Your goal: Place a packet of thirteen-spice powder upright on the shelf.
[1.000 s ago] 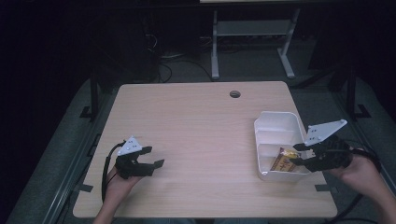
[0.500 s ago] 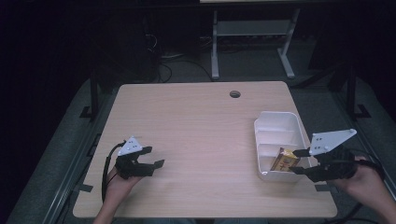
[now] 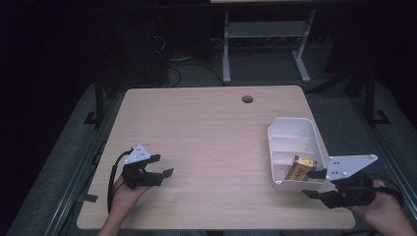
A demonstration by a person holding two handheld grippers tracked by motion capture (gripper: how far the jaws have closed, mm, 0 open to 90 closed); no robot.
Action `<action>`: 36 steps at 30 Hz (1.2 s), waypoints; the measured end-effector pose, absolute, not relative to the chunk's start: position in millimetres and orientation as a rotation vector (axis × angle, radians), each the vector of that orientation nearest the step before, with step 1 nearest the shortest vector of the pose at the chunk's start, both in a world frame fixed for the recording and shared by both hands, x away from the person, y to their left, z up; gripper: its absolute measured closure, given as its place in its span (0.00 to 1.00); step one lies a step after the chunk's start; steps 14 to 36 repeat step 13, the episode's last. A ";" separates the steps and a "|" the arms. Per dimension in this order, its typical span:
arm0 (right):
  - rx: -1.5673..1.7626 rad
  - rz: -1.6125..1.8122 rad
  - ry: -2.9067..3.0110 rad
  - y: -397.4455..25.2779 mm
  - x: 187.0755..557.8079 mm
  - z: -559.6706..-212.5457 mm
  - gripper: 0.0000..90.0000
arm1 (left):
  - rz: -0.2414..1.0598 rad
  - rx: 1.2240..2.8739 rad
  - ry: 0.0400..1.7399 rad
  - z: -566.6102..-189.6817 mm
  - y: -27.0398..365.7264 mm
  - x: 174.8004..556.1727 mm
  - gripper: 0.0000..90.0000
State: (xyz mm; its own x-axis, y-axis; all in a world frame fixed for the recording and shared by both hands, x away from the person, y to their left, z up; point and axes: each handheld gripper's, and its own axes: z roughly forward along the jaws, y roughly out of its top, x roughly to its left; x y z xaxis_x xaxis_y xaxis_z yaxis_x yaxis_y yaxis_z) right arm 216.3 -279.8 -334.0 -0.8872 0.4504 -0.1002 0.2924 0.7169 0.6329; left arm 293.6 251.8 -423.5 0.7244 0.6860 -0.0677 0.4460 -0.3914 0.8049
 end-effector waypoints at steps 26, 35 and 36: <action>0.619 0.968 2.664 -262.9 189.1 -364.8 0.45 | 0.350 2.054 0.854 -423.8 252.3 293.8 0.28; 0.619 0.968 2.664 -262.9 189.1 -364.8 0.45 | 0.350 2.054 0.854 -423.8 252.3 293.8 0.28; 0.619 0.968 2.664 -262.9 189.1 -364.8 0.45 | 0.350 2.054 0.854 -423.8 252.3 293.8 0.28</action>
